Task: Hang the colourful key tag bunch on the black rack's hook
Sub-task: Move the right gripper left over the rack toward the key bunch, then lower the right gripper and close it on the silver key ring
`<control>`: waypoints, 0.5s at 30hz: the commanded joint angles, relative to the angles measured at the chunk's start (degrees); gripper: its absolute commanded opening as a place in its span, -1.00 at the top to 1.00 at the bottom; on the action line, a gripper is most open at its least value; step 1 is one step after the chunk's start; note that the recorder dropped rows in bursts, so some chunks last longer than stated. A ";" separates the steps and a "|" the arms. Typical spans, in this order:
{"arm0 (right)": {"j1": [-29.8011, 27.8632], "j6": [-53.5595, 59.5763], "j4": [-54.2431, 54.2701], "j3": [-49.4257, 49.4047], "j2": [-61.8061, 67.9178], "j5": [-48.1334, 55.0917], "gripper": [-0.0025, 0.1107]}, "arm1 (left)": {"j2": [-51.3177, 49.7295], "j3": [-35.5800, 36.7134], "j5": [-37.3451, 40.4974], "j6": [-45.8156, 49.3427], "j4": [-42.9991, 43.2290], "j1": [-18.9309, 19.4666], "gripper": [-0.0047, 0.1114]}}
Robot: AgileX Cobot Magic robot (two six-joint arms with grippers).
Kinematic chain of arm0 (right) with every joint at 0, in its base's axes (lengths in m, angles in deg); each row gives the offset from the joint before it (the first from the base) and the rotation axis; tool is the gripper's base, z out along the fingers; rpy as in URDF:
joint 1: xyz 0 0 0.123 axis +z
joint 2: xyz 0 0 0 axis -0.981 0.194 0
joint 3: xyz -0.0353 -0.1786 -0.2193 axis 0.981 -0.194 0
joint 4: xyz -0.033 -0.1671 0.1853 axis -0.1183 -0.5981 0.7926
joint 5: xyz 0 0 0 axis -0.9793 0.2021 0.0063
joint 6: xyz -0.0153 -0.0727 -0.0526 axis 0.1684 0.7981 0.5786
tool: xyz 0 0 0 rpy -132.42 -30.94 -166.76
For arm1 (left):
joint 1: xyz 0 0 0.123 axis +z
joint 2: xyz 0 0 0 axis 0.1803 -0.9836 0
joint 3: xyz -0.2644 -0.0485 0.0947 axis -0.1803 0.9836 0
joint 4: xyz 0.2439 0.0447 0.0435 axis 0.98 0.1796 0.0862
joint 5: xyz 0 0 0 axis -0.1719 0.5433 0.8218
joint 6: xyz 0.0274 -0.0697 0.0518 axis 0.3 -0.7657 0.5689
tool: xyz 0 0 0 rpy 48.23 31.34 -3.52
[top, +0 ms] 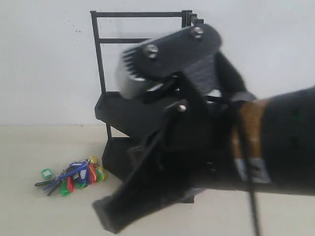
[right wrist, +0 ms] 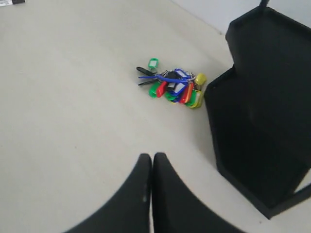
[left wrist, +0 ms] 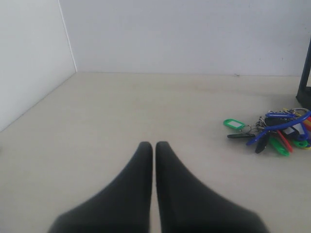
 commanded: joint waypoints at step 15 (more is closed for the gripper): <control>-12.27 1.29 38.16 22.75 37.62 -14.60 0.22 | -0.20 -0.14 -0.06 -0.32 0.01 -0.07 0.84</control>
